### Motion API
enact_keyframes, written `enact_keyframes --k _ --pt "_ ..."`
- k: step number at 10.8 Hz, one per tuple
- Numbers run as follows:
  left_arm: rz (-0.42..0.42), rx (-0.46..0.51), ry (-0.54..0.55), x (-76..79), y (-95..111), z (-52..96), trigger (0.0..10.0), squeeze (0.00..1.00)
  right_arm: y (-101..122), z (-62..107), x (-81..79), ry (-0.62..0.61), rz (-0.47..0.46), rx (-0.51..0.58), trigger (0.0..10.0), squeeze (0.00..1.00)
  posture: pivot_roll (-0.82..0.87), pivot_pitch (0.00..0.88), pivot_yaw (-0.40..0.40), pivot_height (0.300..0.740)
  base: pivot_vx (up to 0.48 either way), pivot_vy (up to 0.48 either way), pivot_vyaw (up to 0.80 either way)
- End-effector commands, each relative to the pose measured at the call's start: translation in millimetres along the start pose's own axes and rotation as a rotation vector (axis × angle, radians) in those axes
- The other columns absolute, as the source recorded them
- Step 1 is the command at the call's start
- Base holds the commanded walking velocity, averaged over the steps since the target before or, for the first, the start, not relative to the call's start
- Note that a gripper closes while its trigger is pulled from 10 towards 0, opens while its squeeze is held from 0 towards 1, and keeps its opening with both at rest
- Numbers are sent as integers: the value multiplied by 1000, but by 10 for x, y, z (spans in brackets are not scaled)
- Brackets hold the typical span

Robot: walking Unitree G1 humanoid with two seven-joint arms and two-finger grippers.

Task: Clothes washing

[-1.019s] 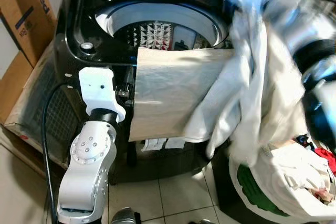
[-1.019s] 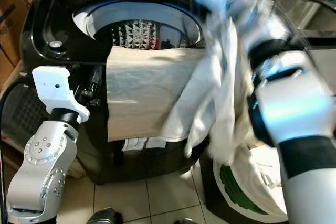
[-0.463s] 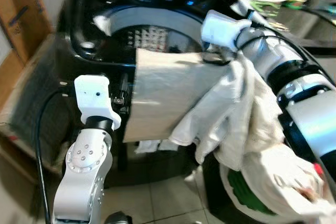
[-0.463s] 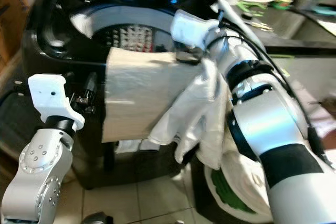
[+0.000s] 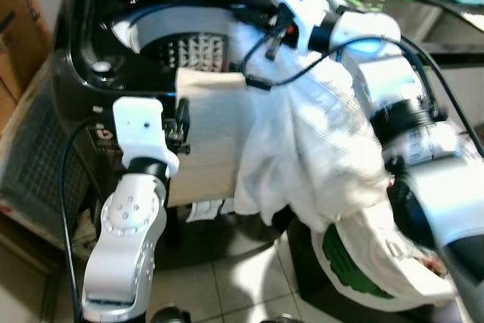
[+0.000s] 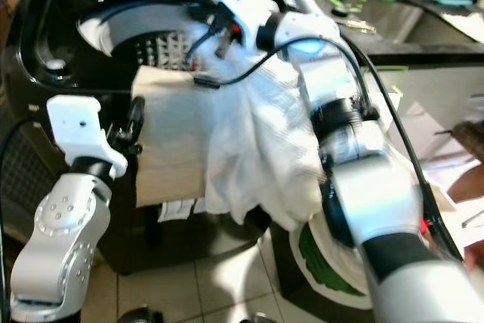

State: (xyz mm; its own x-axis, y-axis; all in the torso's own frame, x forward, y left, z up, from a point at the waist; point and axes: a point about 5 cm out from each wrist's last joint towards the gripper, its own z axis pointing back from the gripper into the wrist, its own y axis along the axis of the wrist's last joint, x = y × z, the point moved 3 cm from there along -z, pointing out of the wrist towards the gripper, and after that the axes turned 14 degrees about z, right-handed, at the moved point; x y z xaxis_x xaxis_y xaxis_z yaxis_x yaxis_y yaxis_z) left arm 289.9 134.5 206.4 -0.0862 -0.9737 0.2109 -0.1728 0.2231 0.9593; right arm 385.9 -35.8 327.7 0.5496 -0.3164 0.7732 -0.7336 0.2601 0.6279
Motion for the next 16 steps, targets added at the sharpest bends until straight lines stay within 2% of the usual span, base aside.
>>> enact_keyframes --k 1,2,3,4,5,6,7,8,9,10,11,12,13,14,15,16 --pt "1 -4 -26 59 -15 -33 10000 0 446 -48 143 3 46 146 0 0 163 0 -97 740 0 0 0" --pt "1 -5 -23 52 -25 -32 10000 0 666 -136 387 -61 48 204 0 0 173 0 -107 740 0 0 0" --pt "0 -2 -17 46 -25 -31 10000 0 638 -188 678 -208 47 140 0 0 189 0 -121 740 0 0 0" --pt "-2 5 -11 35 -16 -31 10000 0 597 -128 995 -424 35 18 0 0 196 0 -127 740 0 0 0" --pt "-8 12 1 4 -3 -20 10000 0 545 359 1554 -845 78 -215 0 0 218 0 -142 740 0 0 0" --pt "-16 17 12 -25 18 2 10000 0 597 907 1885 -1132 204 -355 0 0 238 0 -156 740 0 0 0" --pt "-24 24 26 -60 47 17 10000 0 659 1545 2099 -1398 335 -488 0 0 249 0 -164 740 0 0 0" --pt "-26 26 37 -80 59 29 10000 0 657 1822 2136 -1494 411 -567 0 0 256 0 -167 740 0 0 0" --pt "-34 26 52 -127 69 57 10000 0 441 2284 2071 -1560 546 -816 0 0 253 0 -162 740 0 0 0" --pt "-39 17 51 -125 51 57 10000 0 -150 2342 1773 -1321 561 -1082 0 0 252 0 -156 740 0 0 0" --pt "-41 10 40 -100 47 49 10000 0 -695 2181 1367 -1065 492 -1198 0 0 252 0 -140 740 0 0 0" --pt "-48 5 27 -87 49 48 10000 0 -983 1934 1062 -877 455 -1205 0 0 257 0 -133 740 0 0 0" --pt "-55 4 25 -97 65 46 10000 0 -1057 1683 926 -794 417 -1147 0 0 262 0 -135 740 0 0 0" --pt "-57 6 31 -115 77 40 10000 0 -1001 1455 920 -742 432 -1079 0 0 257 0 -134 740 0 0 0" --pt "-55 6 31 -108 74 36 10000 0 -959 1373 937 -731 435 -1048 0 0 253 0 -137 740 0 0 0" --pt "-50 11 23 -81 75 9 10000 0 -895 1181 923 -685 427 -972 0 0 244 0 -134 740 0 0 0"
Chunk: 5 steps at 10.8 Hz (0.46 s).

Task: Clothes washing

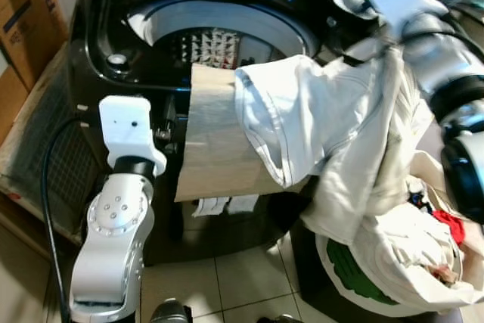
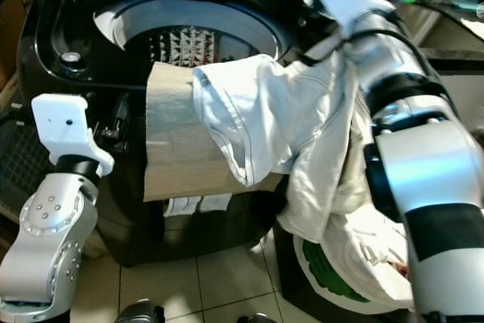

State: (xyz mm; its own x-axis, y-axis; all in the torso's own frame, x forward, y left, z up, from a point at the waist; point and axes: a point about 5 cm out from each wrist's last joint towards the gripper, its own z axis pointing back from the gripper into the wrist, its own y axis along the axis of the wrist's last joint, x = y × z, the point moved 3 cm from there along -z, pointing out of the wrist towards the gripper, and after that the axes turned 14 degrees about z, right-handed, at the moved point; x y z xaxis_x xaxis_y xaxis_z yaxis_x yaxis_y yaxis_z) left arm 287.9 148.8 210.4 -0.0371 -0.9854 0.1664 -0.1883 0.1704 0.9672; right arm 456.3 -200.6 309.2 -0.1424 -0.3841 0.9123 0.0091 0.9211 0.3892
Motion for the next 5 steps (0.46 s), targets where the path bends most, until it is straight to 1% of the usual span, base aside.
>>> enact_keyframes --k 1,2,3,4,5 --pt "4 0 -21 56 6 -23 10000 0 217 -14 151 -40 -31 96 0 0 233 0 -136 740 0 0 0" --pt "-11 -1 -24 42 8 -41 10000 0 351 -11 76 -12 -146 147 0 0 229 0 -126 740 0 0 0" --pt "-18 -7 -22 26 2 -49 10000 0 433 -6 33 9 -171 180 0 0 223 0 -119 740 0 0 0" --pt "-34 -31 -36 29 -33 -56 10000 0 615 0 68 39 -175 250 0 0 214 0 -117 740 0 0 0" --pt "-38 -51 -38 37 -78 -60 10000 0 730 0 264 29 -138 291 0 0 213 0 -128 740 0 0 0"
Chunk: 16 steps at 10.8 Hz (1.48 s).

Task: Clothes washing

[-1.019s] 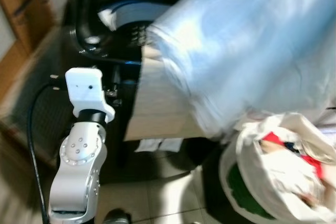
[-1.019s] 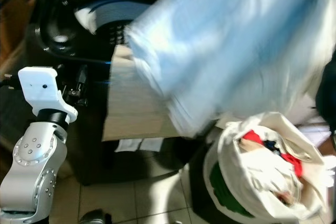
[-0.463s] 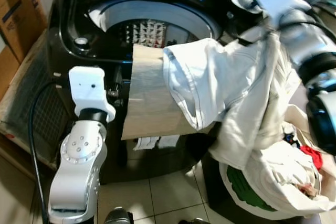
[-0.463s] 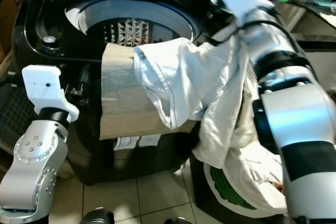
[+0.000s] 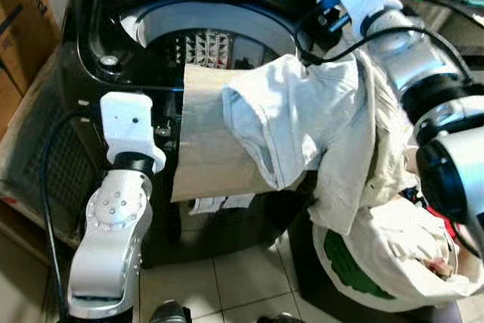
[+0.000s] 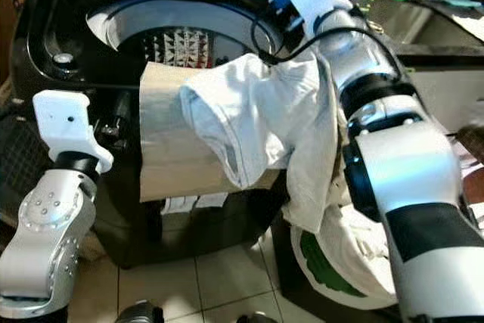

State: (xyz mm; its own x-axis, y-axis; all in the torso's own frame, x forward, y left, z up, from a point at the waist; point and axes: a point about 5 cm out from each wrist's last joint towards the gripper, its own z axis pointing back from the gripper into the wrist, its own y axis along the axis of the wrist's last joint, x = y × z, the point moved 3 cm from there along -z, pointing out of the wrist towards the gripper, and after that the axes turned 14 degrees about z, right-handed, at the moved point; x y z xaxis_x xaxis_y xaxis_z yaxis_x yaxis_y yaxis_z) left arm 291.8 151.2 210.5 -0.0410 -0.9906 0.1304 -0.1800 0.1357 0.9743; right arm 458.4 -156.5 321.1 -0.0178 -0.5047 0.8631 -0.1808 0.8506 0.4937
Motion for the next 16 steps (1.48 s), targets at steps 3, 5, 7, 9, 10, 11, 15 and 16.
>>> enact_keyframes --k 3,5,7,9,10,11,15,16 --pt "5 -39 -9 68 -92 -13 10000 0 556 22 720 -147 174 128 0 0 227 0 -170 740 0 0 0" --pt "-3 -44 2 39 -98 9 10000 0 576 134 1237 -328 529 -2 0 0 239 0 -176 740 0 0 0" --pt "-15 -49 3 22 -101 33 10000 0 546 317 1683 -544 904 -138 0 0 260 0 -188 740 0 0 0" --pt "-45 -75 29 -54 -124 108 10000 0 195 50 700 -235 1268 -71 0 0 303 0 -207 740 0 0 0" --pt "-43 -84 36 -57 -141 140 10000 0 -72 24 205 -62 1269 -56 0 0 318 0 -214 740 0 0 0" --pt "-47 -78 34 -36 -117 169 10000 0 -194 32 -141 -4 926 -68 0 0 332 0 -225 740 0 0 0" --pt "-36 -43 2 26 -57 -21 10000 0 196 -41 -109 -59 -254 38 0 0 272 0 -191 740 0 0 0" --pt "-35 -33 -3 35 -20 -83 10000 0 340 -49 -65 -30 -610 129 0 0 263 0 -181 740 0 0 0"
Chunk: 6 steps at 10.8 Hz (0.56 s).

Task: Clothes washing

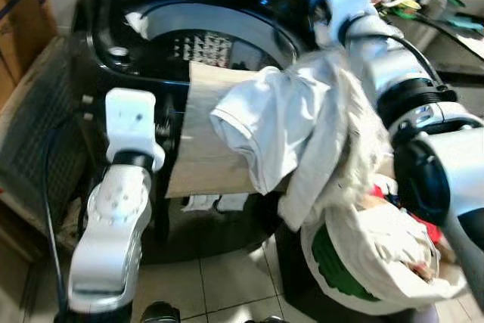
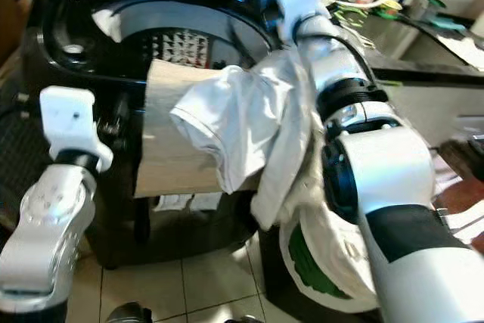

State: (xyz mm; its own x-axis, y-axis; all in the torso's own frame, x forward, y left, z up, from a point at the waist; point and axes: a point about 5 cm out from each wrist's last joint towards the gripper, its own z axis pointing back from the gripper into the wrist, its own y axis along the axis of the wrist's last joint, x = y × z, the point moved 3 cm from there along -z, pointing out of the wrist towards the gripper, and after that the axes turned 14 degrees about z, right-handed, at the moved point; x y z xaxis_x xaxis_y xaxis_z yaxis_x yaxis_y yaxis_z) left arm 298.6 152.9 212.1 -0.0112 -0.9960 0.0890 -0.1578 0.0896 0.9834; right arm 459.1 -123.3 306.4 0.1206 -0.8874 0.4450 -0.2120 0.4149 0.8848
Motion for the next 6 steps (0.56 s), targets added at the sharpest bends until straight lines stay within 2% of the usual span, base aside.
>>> enact_keyframes --k 1,2,3,4,5,6 --pt "17 -5 -25 39 -12 -31 10000 0 206 -13 57 7 -154 89 0 0 253 0 -169 740 0 0 0" --pt "32 -10 -22 8 -15 -43 10000 0 62 22 -62 65 -335 72 0 0 234 0 -161 740 0 0 0" --pt "52 -19 -17 -6 -28 -46 10000 0 -49 96 -64 65 -372 73 0 0 230 0 -159 740 0 0 0" --pt "64 -29 5 -73 -45 -46 10000 0 -338 400 -70 22 -392 41 0 0 205 0 -147 740 0 0 0" --pt "45 -37 5 -88 -68 -44 10000 0 -435 734 -187 16 -310 62 0 0 177 0 -139 740 0 0 0" --pt "42 -40 4 -86 -87 -43 10000 0 -470 939 -288 31 -228 98 0 0 164 0 -136 740 0 0 0"
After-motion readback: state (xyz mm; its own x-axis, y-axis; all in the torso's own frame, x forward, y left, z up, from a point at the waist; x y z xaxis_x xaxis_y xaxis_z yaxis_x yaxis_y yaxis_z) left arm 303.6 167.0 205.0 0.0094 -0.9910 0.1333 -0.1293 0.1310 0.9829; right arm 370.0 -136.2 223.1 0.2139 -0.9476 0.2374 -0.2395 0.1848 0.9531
